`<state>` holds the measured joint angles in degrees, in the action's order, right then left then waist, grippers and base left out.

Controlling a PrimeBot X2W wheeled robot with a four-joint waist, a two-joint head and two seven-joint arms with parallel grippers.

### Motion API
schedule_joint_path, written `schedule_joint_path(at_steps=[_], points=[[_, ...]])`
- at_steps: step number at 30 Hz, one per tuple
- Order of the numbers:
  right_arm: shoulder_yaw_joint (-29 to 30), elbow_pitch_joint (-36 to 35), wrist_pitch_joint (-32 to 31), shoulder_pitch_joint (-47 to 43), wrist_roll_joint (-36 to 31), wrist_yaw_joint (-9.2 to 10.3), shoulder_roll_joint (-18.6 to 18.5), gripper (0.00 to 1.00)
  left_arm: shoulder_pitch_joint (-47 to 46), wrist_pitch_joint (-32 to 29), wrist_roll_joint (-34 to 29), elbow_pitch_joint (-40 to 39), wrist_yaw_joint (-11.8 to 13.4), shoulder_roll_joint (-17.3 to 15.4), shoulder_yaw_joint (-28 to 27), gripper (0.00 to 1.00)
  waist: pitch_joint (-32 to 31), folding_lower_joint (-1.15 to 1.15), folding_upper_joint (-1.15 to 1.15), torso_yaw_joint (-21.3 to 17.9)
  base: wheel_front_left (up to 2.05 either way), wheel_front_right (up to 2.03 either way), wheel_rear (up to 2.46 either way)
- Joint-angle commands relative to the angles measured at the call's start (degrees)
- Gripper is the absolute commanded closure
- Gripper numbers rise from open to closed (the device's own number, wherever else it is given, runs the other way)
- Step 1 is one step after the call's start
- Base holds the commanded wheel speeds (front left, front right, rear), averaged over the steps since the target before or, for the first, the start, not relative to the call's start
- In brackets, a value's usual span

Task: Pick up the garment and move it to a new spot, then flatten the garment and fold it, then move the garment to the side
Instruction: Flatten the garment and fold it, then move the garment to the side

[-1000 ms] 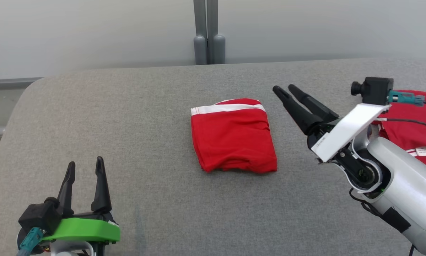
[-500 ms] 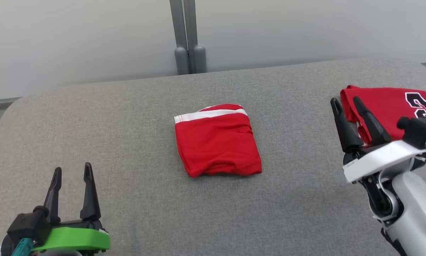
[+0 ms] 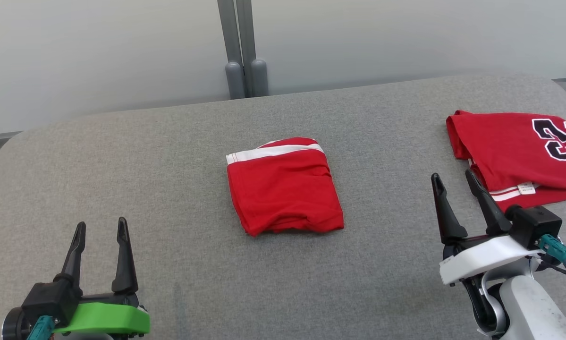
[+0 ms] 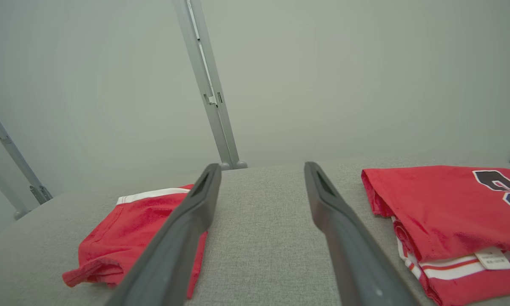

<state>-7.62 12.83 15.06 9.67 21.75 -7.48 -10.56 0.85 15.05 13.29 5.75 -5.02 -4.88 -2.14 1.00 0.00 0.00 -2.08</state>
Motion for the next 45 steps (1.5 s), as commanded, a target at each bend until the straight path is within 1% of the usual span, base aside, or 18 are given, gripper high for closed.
schedule_joint_path(at_steps=[1,11,22,27,31,35,39,43,45], points=[[0.34,-0.24,0.12,-0.20,-0.61,-0.03,-0.03,0.00,0.57,0.14,-0.89,0.35,-0.17,-0.26,-0.47,0.00,0.04,0.00,0.00,-0.13,0.00,0.00,0.00],[1.12,-0.08,0.12,1.08,-1.68,-0.03,0.81,0.00,-1.27,0.14,-2.72,1.49,-0.95,0.93,-1.12,0.00,0.79,0.00,0.00,-0.13,0.00,0.00,0.00],[-0.96,1.82,0.12,2.00,-0.71,-0.03,0.37,0.00,-2.17,0.14,-2.68,2.10,-1.68,1.54,-0.76,0.00,1.34,0.00,0.00,-0.06,0.00,0.00,0.00],[-1.47,1.47,0.13,2.01,0.05,-0.03,0.12,0.00,-3.01,0.14,-2.96,2.30,-1.87,1.69,-0.35,0.00,2.11,0.00,0.00,0.88,0.00,0.00,0.00],[-4.12,3.31,-0.06,3.14,1.31,-0.03,-0.69,0.00,-3.08,0.14,-2.85,1.93,-1.99,1.83,-0.11,0.00,2.41,0.00,0.00,1.87,0.00,0.00,0.00],[-7.10,6.97,-2.68,6.14,2.80,-0.03,-1.71,0.00,-3.25,0.14,-2.15,1.58,-2.00,1.87,0.30,0.00,2.71,0.00,0.00,3.19,0.00,0.00,0.00],[-9.73,11.47,-7.23,10.59,4.65,-0.03,-2.03,0.00,-3.65,0.14,-1.85,1.30,-2.09,1.94,1.24,0.00,3.34,0.00,0.00,4.97,0.00,0.00,0.00],[-11.62,15.71,-11.11,16.00,7.93,-0.03,-2.44,0.00,-4.60,0.14,-0.53,1.10,-1.65,1.94,2.61,0.00,4.52,0.00,0.00,7.69,0.00,0.00,0.00],[-13.06,17.70,-12.19,19.06,8.19,-0.02,-3.80,0.00,-4.86,0.14,-0.17,1.14,-1.32,1.93,3.00,0.00,5.10,0.00,0.00,9.14,0.00,0.00,0.00]])
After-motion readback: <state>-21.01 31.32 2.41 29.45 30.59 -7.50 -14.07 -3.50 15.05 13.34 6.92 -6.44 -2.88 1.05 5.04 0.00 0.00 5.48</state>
